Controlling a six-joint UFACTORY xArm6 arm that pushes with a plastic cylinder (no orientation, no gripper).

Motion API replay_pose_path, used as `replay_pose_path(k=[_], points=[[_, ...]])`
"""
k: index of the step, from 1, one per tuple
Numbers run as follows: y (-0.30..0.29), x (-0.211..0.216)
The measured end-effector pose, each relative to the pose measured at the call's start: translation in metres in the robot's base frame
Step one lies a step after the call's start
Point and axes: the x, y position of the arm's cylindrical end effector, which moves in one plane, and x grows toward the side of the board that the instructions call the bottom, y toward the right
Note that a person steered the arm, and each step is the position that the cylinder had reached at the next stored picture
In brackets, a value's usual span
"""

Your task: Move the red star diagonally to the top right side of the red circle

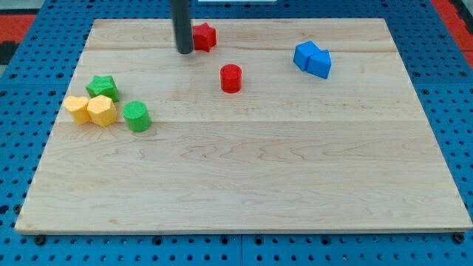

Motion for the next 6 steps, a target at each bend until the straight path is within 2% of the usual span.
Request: replay_pose_path(k=[1, 2, 3, 4, 5, 6], points=[[-0.021, -0.002], [0.012, -0.041], [0.018, -0.053], [0.037, -0.034], [0.001, -0.026], [0.095, -0.047]])
